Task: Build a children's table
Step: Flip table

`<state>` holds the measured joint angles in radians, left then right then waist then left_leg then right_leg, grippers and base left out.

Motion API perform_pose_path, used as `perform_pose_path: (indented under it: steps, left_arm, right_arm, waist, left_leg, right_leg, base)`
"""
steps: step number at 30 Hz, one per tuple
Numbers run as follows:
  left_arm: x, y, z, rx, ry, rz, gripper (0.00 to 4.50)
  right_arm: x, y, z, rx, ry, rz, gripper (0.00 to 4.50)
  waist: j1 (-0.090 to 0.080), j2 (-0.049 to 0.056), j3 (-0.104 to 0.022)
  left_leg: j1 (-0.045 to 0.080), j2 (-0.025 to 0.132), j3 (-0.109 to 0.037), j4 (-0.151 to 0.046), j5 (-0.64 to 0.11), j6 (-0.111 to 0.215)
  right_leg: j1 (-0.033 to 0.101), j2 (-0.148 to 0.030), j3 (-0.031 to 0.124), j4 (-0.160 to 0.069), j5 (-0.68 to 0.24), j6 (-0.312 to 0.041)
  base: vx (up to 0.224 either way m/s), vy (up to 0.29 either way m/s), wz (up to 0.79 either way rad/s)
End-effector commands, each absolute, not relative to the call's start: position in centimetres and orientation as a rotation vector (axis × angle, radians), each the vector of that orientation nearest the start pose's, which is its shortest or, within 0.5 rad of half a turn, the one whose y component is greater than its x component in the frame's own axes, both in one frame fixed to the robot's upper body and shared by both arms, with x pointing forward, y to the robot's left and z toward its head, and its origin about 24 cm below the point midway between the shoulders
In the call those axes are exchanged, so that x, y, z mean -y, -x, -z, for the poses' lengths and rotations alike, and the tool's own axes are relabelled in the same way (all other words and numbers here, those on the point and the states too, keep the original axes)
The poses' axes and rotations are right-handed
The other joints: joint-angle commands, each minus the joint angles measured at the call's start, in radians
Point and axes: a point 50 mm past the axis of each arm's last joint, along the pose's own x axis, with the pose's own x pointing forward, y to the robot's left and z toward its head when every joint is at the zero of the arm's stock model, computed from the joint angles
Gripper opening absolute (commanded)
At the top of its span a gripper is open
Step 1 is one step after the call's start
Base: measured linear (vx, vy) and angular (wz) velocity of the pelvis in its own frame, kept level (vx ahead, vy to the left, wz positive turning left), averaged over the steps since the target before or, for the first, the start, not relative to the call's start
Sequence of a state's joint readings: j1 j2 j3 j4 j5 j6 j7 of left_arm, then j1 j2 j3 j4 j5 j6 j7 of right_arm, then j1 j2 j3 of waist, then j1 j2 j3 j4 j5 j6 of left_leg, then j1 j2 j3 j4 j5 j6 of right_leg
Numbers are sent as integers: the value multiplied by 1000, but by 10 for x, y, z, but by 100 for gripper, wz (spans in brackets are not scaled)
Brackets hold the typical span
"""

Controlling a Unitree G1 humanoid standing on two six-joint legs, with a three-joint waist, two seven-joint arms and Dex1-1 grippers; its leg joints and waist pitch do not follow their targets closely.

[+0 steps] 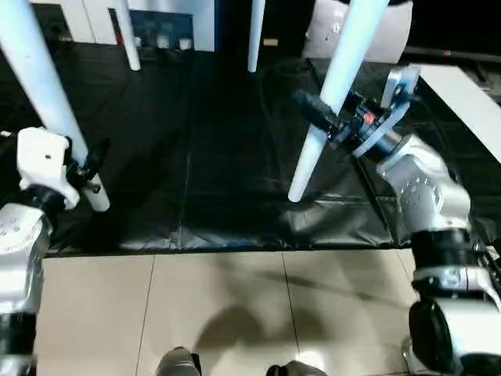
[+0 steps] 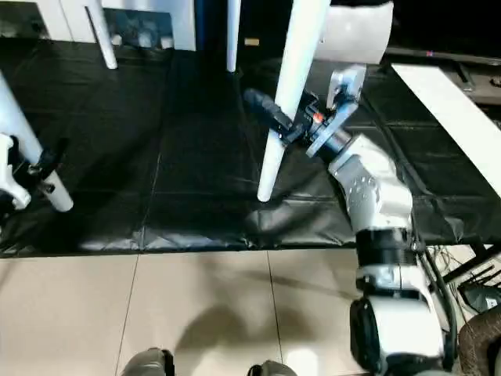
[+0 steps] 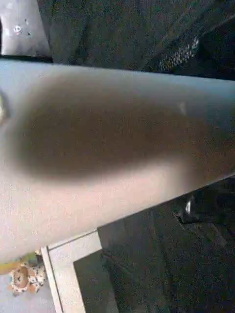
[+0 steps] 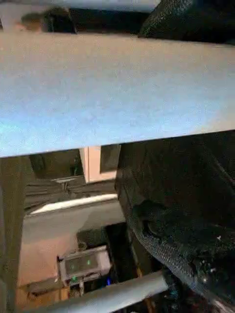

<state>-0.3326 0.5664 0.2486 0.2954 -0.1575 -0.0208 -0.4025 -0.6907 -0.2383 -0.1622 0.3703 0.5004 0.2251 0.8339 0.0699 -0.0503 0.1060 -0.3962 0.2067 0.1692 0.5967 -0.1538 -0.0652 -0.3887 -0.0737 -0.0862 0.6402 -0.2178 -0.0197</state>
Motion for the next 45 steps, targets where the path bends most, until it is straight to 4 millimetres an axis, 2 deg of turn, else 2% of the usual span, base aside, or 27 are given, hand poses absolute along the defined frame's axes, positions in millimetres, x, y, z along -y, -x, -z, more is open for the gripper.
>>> perform_pose_path:
  steps: [1,6,8,9,11,12,13,14,15,16,17,18,19,20,22,23,24,25,27,28,29,31,32,37,41,44,45]
  left_arm:
    - [-302,-304,-111,-30,-468,108,207]
    - [-314,-308,-111,-19,-418,111,207]
    - [-317,-306,-109,-16,-404,118,207]
    - [-319,-304,-107,-15,-397,119,207]
    - [-323,-298,-104,-5,-365,125,207]
    - [-324,-295,-104,6,-344,130,207]
    - [-327,-280,-103,70,-221,137,207]
    - [-328,-276,-103,92,-185,137,228]
    - [-329,-263,-105,148,-108,155,244]
    - [-329,-263,-105,148,-108,155,246]
    - [-330,-251,-109,204,-67,153,249]
    - [-330,-251,-109,204,-67,153,249]
    - [-332,-240,-114,245,-31,140,275]
    - [-333,-236,-115,260,-21,137,275]
    - [-333,-234,-116,268,-17,135,290]
    - [-331,-230,-117,272,-14,139,292]
    - [-327,-225,-118,270,-10,137,307]
    - [-319,-220,-118,260,4,138,320]
    - [-300,-214,-114,224,28,191,332]
    - [-289,-207,-111,199,49,229,336]
    - [-282,-202,-108,184,64,249,336]
    - [-260,-182,-96,133,142,272,345]
    - [-250,-176,-91,114,173,276,345]
    - [-218,-172,-79,61,201,299,345]
    - [-207,-174,-69,19,193,334,345]
    - [-200,-167,-59,-52,199,389,345]
    - [-199,-164,-55,-85,194,414,345]
  right_arm:
    - [146,-348,-169,253,-242,-870,450]
    - [153,-342,-159,252,-231,-788,450]
    - [155,-337,-155,252,-216,-771,450]
    - [157,-335,-153,253,-206,-764,450]
    - [161,-327,-149,266,-201,-741,450]
    - [163,-324,-149,279,-210,-729,450]
    - [170,-307,-148,330,-275,-703,450]
    - [171,-303,-148,339,-288,-701,450]
    - [173,-293,-146,353,-312,-698,450]
    - [173,-293,-146,353,-312,-698,450]
    - [175,-282,-144,370,-325,-675,450]
    - [175,-282,-144,370,-325,-675,450]
    - [175,-271,-142,379,-338,-655,450]
    - [174,-266,-141,380,-341,-646,450]
    - [173,-264,-141,380,-342,-640,450]
    - [172,-260,-138,365,-346,-629,450]
    - [168,-255,-131,332,-346,-618,450]
    - [165,-249,-122,279,-343,-604,450]
    - [161,-243,-110,189,-334,-584,450]
    - [158,-237,-103,143,-328,-578,450]
    - [156,-234,-100,120,-324,-577,450]
    - [150,-219,-88,27,-296,-564,450]
    - [147,-213,-83,-13,-288,-572,450]
    - [136,-202,-61,-165,-199,-608,450]
    - [127,-199,-51,-208,-204,-646,450]
    - [120,-189,-45,-250,-229,-737,450]
    - [118,-186,-42,-270,-237,-766,450]
  waist:
    - [-10,23,-66]
    - [-14,19,-62]
    - [-14,19,-62]
    - [-13,29,-62]
    - [-13,28,-65]
    - [-11,38,-66]
    - [-9,41,-68]
    - [-11,36,-70]
    - [-13,37,-74]
    - [-15,37,-76]
    - [-18,39,-85]
    - [-18,39,-85]
    - [-13,51,-87]
    - [-13,49,-86]
    - [-8,46,-75]
    - [-3,59,-66]
    - [0,69,-61]
    - [-1,63,-55]
    - [-1,73,-47]
    - [-1,69,-50]
    - [1,75,-46]
    - [-1,78,-33]
    - [-1,78,-33]
    - [-2,70,-14]
    - [-9,73,-13]
    - [-13,77,-27]
    - [-12,79,-27]
  left_leg:
    - [36,29,-10,-89,-331,-56]
    - [41,29,-10,-92,-348,-57]
    - [40,28,-10,-94,-344,-56]
    - [42,30,-10,-95,-349,-57]
    - [41,32,-11,-96,-346,-56]
    - [38,31,-11,-97,-341,-57]
    - [34,33,-12,-98,-328,-52]
    - [31,35,-12,-99,-312,-47]
    - [24,34,-13,-98,-269,-34]
    - [27,32,-8,-95,-252,-23]
    - [26,26,-2,-85,-174,12]
    - [26,26,-2,-85,-174,12]
    - [24,27,0,-77,-110,44]
    - [22,28,0,-77,-108,50]
    - [27,27,4,-83,-183,47]
    - [34,29,2,-91,-267,11]
    - [36,32,0,-94,-305,-4]
    - [35,40,-2,-102,-355,-26]
    - [42,34,-6,-107,-434,-47]
    - [45,34,-6,-105,-439,-50]
    - [44,35,-8,-106,-439,-53]
    - [32,32,-10,-110,-449,-52]
    - [32,32,-10,-110,-449,-52]
    - [33,22,-15,-110,-454,-45]
    - [33,20,-18,-112,-440,-42]
    - [26,24,-19,-113,-396,-33]
    - [26,26,-19,-114,-386,-28]
  right_leg:
    - [25,-67,62,-91,-232,-143]
    - [20,-72,68,-103,-319,-123]
    - [21,-71,69,-105,-319,-121]
    - [19,-71,70,-105,-301,-126]
    - [21,-70,70,-99,-272,-134]
    - [24,-69,70,-96,-244,-145]
    - [29,-71,71,-94,-209,-149]
    - [33,-71,72,-88,-172,-157]
    - [40,-69,71,-78,-107,-175]
    - [37,-65,71,-78,-74,-185]
    - [40,-60,73,-71,39,-210]
    - [40,-60,73,-71,39,-210]
    - [36,-54,72,-62,159,-230]
    - [38,-54,72,-62,179,-233]
    - [33,-50,70,-75,91,-228]
    - [28,-54,71,-87,-78,-207]
    - [25,-56,72,-92,-134,-198]
    - [24,-54,75,-96,-187,-179]
    - [16,-54,79,-112,-317,-147]
    - [15,-53,82,-114,-332,-141]
    - [13,-55,84,-114,-336,-139]
    - [12,-56,87,-125,-401,-95]
    - [12,-56,87,-125,-401,-95]
    - [-1,-53,90,-154,-564,18]
    - [-1,-53,87,-156,-566,32]
    - [13,-47,83,-144,-440,4]
    - [12,-46,85,-141,-392,-6]
  base:
    - [0,0,0]
    - [0,0,0]
    - [0,0,0]
    - [0,0,0]
    - [0,0,0]
    - [0,0,0]
    - [0,0,0]
    - [50,10,-9]
    - [50,10,-9]
    - [62,9,-8]
    - [0,0,0]
    - [0,0,0]
    - [0,0,0]
    - [0,0,0]
    - [0,0,0]
    - [0,0,0]
    - [0,0,0]
    - [0,0,0]
    - [0,0,0]
    - [0,0,0]
    - [0,0,0]
    - [0,0,0]
    - [0,0,0]
    - [0,0,0]
    - [0,0,0]
    - [0,0,0]
    - [0,0,0]
